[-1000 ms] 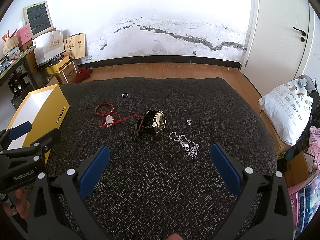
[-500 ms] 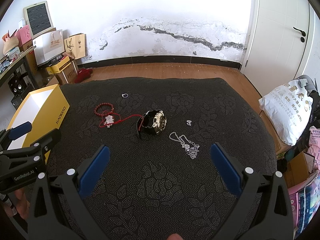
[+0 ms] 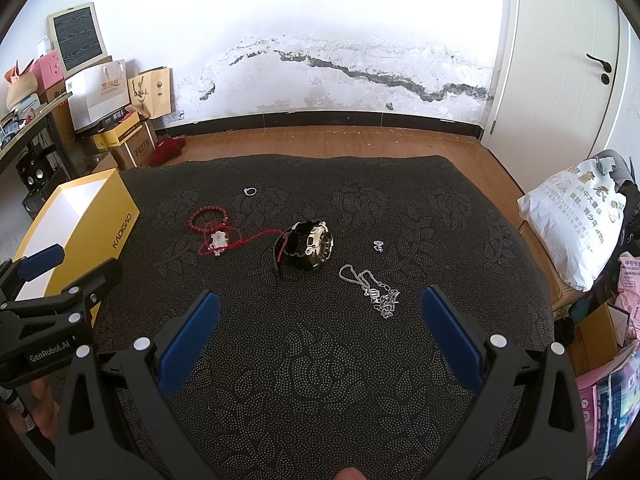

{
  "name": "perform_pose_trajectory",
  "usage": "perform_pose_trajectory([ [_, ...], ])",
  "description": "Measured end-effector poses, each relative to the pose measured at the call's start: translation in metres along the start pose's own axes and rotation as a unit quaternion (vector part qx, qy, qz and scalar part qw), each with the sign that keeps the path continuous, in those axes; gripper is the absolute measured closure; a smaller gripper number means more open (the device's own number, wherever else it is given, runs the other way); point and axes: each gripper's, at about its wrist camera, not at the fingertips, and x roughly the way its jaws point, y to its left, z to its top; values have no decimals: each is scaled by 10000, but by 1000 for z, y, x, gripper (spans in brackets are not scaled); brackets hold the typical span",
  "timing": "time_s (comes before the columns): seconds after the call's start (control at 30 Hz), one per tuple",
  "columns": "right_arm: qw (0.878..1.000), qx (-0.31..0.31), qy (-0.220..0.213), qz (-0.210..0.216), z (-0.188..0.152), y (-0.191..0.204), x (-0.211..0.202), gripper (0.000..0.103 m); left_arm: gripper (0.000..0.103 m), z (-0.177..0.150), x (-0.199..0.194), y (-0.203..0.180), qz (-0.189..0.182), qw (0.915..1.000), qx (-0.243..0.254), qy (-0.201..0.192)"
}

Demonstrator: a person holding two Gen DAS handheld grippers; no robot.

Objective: Organize jewelry

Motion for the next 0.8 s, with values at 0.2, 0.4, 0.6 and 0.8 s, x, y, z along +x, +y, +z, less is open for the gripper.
perform_pose_trajectory([
  [0.2,10000,-2,1,4,0,1,0,6,6,-1,1,-1,7,10000,15,2],
  [0.4,10000,-11,1,-3,0,1,0,6,6,-1,2,-2,17,10000,20,3],
  [0.6,10000,4,6,3,0,1,0,6,6,0,2,-2,16,10000,10,19],
  [0.8,10000,-1,4,10,0,0,1,6,6,0,3,-2,18,10000,9,34],
])
